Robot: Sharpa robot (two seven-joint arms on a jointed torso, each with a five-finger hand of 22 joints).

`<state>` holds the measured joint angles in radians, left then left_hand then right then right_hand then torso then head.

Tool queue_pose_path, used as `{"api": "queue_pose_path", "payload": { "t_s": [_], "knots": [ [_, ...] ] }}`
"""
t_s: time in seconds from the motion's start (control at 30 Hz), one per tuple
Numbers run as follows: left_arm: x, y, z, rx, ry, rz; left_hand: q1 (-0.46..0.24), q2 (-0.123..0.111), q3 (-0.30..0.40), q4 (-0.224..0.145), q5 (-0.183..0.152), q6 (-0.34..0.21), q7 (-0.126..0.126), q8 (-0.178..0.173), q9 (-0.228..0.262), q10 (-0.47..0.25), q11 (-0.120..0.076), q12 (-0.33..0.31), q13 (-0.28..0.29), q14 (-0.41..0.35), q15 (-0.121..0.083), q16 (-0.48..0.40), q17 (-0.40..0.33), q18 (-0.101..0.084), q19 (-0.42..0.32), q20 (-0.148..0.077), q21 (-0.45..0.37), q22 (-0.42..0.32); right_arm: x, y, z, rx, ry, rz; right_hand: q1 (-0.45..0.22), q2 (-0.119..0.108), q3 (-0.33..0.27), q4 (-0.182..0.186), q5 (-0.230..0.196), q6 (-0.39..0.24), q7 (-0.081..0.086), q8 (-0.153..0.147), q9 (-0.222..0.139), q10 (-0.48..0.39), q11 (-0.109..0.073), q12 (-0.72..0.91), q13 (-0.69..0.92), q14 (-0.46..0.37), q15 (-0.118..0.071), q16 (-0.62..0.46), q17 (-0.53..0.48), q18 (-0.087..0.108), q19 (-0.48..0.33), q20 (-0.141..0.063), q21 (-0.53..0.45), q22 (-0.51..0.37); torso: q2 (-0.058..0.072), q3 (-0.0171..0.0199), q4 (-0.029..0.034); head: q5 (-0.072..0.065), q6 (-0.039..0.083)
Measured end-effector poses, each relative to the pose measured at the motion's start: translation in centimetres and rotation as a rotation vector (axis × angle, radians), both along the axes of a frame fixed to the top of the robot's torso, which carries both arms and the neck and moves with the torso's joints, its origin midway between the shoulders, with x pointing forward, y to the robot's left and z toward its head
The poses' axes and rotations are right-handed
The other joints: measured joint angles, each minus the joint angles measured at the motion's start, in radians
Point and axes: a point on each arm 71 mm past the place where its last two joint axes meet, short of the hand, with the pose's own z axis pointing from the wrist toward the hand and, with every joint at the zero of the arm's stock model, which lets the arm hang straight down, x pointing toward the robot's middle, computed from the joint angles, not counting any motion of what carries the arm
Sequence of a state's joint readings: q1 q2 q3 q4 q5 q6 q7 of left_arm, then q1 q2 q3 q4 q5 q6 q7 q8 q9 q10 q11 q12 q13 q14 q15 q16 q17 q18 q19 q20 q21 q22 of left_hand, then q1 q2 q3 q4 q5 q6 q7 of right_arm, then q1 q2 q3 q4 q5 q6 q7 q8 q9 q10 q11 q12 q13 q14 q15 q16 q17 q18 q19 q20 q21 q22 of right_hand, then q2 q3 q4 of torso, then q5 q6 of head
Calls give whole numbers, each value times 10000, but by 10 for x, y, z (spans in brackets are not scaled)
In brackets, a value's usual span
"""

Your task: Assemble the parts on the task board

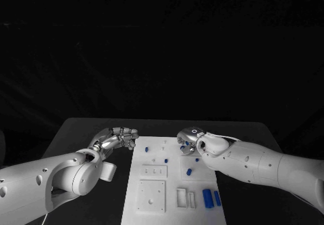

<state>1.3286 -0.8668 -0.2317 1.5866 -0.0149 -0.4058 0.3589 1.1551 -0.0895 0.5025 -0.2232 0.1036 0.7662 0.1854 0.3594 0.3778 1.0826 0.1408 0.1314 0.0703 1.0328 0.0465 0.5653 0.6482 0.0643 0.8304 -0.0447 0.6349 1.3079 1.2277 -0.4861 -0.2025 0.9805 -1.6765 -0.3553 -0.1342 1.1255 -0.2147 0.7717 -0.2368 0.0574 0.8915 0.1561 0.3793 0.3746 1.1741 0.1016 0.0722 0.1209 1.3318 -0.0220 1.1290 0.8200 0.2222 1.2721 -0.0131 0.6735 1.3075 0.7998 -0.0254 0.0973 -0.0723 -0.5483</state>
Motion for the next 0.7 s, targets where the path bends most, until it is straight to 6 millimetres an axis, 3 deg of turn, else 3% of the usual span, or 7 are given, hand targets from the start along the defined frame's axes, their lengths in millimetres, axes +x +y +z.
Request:
{"api": "queue_pose_path", "payload": {
  "t_s": [0.43,0.7],
  "knots": [
    [1,0,0,17,27,5,-93,-13,24,-24,-40,-36,36,-40,-9,-18,13,-37,0,0,0,0,10,0,-14,17,0,-2,1,-2,-3,-116,-1,-103,0,0,11,10,1,27,-28,0,15,70,-2,2,3,-9,11,40,-23,-18,0,0,0,-2,223,-57,29,-59,48],
    [1,0,-1,5,87,-25,-171,-13,50,-51,-39,-36,35,-41,-8,-57,21,-37,0,0,0,0,10,-2,-15,19,38,-1,3,-3,1,-140,-166,-92,0,0,11,10,6,162,-71,0,46,214,-63,81,59,-24,-3,51,-68,-28,19,-14,0,-2,305,-57,23,-46,26]
  ]
}}
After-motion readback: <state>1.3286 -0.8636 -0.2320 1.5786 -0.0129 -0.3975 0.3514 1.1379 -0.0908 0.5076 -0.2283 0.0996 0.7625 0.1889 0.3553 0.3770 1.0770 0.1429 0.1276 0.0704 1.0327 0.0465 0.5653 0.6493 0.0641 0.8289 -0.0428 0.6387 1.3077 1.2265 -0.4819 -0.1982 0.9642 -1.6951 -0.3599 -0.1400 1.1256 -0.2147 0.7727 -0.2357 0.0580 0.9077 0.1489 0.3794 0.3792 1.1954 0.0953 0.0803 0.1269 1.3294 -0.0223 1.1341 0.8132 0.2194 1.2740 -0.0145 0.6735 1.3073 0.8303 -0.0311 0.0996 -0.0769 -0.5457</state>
